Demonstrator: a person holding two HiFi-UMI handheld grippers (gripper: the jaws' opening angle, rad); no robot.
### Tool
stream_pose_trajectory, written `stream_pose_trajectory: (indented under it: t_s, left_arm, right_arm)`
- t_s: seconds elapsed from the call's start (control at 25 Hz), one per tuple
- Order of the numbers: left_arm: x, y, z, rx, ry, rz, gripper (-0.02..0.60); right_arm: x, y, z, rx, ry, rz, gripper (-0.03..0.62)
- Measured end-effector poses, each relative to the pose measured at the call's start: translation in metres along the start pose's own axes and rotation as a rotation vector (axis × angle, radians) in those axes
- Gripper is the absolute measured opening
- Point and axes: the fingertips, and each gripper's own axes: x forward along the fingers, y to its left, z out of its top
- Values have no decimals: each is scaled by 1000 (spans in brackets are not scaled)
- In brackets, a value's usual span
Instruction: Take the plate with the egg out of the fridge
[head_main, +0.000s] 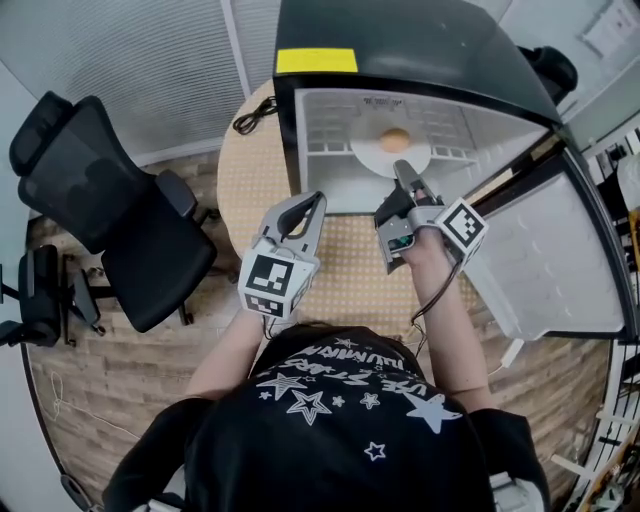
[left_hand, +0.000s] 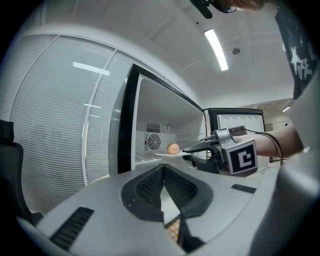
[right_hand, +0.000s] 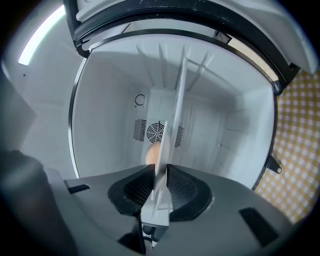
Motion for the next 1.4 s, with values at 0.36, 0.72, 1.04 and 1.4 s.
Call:
stream_pose_trajectory:
  t_s: [0.36,0.72,1.04,1.4]
  left_arm:
    - [-17,10,-5,0,10,-54,8]
    - [-31,2,-16,14,20,-162,8]
    - [-43,-11,-23,8,29,-179,8]
    - [-100,-51,-6,21,8,-96,8]
  right_arm:
    - [-14,10,-5,72,-107,26,63]
    - [-79,24,-42,42,-177,70,60]
    - [-137,2,-64,56,-205,24,60]
    - [-205,7,-93,103,-147,33,58]
